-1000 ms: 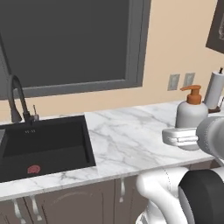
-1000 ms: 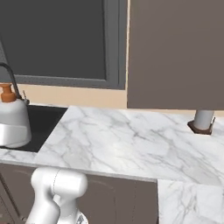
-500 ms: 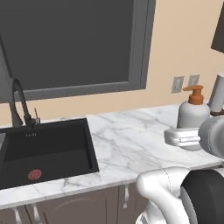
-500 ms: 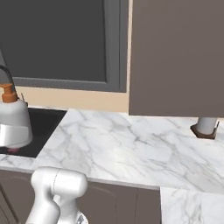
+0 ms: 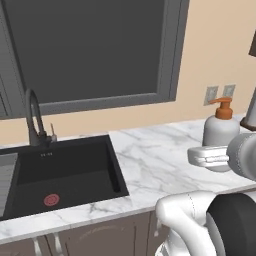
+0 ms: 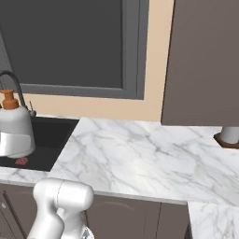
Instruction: Locate and retrieve the soap dispenser and bar soap from the cabinet. Place them next to the sink.
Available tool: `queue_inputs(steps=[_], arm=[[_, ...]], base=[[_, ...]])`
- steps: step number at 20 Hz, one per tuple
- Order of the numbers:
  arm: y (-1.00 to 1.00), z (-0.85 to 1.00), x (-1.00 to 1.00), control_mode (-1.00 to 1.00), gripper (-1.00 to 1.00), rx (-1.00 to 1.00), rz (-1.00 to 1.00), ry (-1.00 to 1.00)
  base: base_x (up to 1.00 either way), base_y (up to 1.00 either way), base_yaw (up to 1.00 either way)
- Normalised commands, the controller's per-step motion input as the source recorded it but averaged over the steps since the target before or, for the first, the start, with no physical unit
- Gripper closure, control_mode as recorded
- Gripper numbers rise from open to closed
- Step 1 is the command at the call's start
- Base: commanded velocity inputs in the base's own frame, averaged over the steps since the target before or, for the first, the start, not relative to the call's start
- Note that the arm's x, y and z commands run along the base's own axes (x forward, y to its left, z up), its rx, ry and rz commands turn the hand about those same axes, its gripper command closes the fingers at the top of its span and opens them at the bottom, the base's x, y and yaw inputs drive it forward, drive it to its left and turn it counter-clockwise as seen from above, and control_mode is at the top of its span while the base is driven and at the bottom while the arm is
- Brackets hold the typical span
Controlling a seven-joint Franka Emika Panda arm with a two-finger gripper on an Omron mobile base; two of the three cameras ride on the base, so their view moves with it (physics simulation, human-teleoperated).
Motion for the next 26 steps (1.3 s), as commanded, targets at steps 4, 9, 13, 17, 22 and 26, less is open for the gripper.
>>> queue_inputs(steps=[4,9,13,17,22,26], arm=[[0.0,0.0,0.0,1.0,1.0,0.0,0.0,0.0],[0.0,0.0,0.0,1.0,1.0,0.0,0.0,0.0],[0.0,0.0,0.0,1.0,1.0,0.0,0.0,0.0],[0.0,0.0,0.0,1.0,1.0,0.0,0.0,0.0],[0.0,0.0,0.0,1.0,1.0,0.0,0.0,0.0],[0.0,0.0,0.0,1.0,1.0,0.0,0.0,0.0]], base=[[0.11,0.38,-0.04],[0.35,0.15,-0.02],[0.38,0.01,0.0],[0.17,0.09,0.0],[0.0,0.0,0.0],[0.0,0.0,0.0]])
